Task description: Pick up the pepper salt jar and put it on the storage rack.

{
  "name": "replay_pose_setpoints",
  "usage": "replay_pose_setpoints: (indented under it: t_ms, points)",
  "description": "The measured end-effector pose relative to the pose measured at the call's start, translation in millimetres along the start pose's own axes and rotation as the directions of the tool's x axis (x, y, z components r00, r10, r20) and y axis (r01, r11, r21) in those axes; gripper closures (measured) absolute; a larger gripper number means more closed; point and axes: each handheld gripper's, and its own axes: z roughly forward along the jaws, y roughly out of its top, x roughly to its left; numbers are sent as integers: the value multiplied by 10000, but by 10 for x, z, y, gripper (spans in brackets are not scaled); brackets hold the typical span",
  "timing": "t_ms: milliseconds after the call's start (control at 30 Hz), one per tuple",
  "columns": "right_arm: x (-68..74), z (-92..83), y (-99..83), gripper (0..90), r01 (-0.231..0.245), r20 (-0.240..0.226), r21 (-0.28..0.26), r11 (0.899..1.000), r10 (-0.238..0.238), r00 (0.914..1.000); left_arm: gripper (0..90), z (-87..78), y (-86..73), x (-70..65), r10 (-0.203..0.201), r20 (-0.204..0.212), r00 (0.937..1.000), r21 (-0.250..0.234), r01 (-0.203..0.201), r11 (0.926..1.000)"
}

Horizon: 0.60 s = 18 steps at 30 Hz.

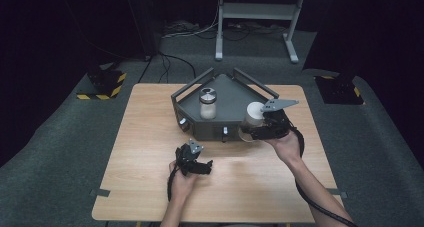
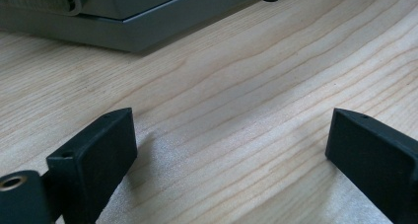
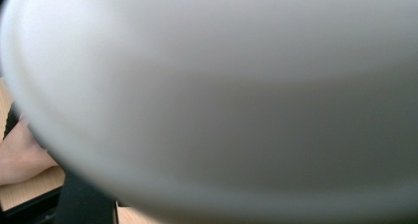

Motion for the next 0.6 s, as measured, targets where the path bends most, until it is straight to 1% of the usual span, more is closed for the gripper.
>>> replay_pose_setpoints:
  t_ms: [600]
  points:
    - [-91,23,237,310,-73,169,20,10000,72,9998,53,0,-1,0,-10,-1,10000,-6,10,10000]
